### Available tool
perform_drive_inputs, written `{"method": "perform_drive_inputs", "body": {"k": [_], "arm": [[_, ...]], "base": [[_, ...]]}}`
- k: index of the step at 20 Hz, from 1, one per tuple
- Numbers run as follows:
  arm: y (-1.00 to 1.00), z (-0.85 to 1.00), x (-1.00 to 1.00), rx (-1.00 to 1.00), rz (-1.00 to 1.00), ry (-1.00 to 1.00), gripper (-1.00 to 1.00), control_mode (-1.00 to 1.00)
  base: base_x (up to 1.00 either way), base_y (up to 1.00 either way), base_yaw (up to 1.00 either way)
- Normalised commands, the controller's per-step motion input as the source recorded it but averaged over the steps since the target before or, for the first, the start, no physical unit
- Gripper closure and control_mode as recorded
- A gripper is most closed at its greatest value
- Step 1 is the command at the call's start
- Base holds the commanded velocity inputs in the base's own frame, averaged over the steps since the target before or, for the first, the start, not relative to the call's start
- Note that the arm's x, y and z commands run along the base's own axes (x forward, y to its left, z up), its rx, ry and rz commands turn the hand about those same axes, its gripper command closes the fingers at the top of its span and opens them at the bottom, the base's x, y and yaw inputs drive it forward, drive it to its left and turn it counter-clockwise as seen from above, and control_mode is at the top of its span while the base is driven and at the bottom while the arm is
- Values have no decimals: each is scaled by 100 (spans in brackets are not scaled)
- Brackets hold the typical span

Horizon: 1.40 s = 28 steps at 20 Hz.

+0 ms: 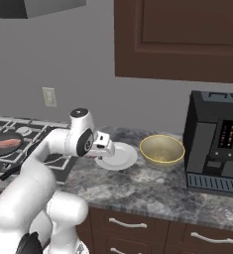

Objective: Place one of the steaks on the plate and the other in the bowl. Then place the bowl in the fridge.

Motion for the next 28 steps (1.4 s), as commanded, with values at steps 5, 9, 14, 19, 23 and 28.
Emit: {"method": "perform_drive_inputs", "body": {"k": [5,9,14,19,23,28], "arm": [[-23,-15,25,15,-37,15,100,-100],[8,-5,36,2,-30,9,100,-100],[0,-50,49,-1,-8,0,100,-100],[-9,-56,56,0,-4,0,100,-100],[-18,-65,54,0,-3,0,100,-100],[-5,-43,36,0,0,-1,100,-100]], "base": [[0,0,0],[0,0,0],[0,0,0],[0,0,0],[0,0,0],[0,0,0]]}}
